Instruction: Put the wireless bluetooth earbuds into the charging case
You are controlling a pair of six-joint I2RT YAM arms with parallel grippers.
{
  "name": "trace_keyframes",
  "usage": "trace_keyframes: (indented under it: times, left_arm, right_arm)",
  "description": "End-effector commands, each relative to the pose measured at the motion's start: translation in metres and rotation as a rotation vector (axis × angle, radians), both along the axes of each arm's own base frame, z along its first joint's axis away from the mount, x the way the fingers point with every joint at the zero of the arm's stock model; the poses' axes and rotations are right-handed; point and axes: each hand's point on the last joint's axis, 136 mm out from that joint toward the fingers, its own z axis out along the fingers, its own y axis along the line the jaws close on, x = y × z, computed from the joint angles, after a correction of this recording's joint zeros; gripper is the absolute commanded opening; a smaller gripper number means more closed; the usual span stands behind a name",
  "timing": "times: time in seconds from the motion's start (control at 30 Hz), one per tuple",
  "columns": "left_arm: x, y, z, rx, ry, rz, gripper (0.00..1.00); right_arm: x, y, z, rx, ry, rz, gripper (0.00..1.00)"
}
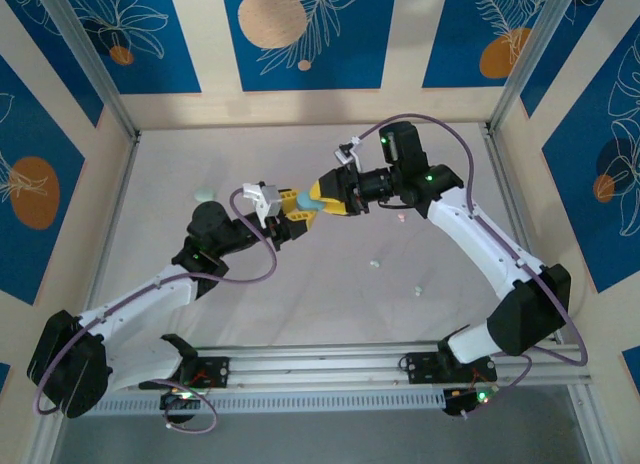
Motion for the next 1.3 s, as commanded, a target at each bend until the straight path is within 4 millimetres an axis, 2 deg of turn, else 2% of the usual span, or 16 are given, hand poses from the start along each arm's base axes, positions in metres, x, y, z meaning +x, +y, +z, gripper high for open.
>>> trace_keyframes:
  times: [0.0,0.13,0.37,0.47,0.6,0.8,0.87,1.07,1.17,1.27]
  left_arm:
    - [-0.004,0.001,0.032,-0.060,-0.083,-0.004,0.37]
    - [-0.004,0.000,0.031,-0.055,-0.084,-0.003,0.37]
    - [-0.006,-0.002,0.027,-0.035,-0.068,-0.021,0.37]
    - [-0.006,-0.001,0.024,-0.023,-0.060,-0.017,0.39]
    - [-0.004,-0.001,0.017,0.001,-0.040,-0.008,0.48]
    - [-0.002,0.004,0.001,0.033,-0.009,0.027,0.73]
    - [-0.001,0.009,-0.004,0.041,0.006,0.057,0.79]
    - [0.003,0.034,-0.006,0.059,0.040,0.196,0.81]
    - [0.010,0.046,-0.011,0.102,0.108,0.280,0.81]
    - [0.017,0.056,-0.015,0.147,0.185,0.351,0.81]
  right_arm:
    - [-0.014,0.003,0.009,0.067,0.064,0.078,0.50]
    - [-0.017,0.002,0.008,0.075,0.074,0.089,0.46]
    - [-0.011,0.001,0.003,0.075,0.075,0.061,0.23]
    - [-0.008,0.000,0.003,0.079,0.063,0.049,0.19]
    - [-0.002,-0.004,0.005,0.082,0.027,0.008,0.18]
    - [0.023,-0.018,-0.003,0.076,-0.002,-0.125,0.18]
    - [0.039,-0.028,-0.017,0.038,-0.012,-0.211,0.18]
    - [0.083,-0.061,-0.090,-0.139,0.054,-0.422,0.18]
    - [0.100,-0.067,-0.130,-0.229,0.108,-0.447,0.18]
    - [0.112,-0.064,-0.158,-0.282,0.153,-0.421,0.19]
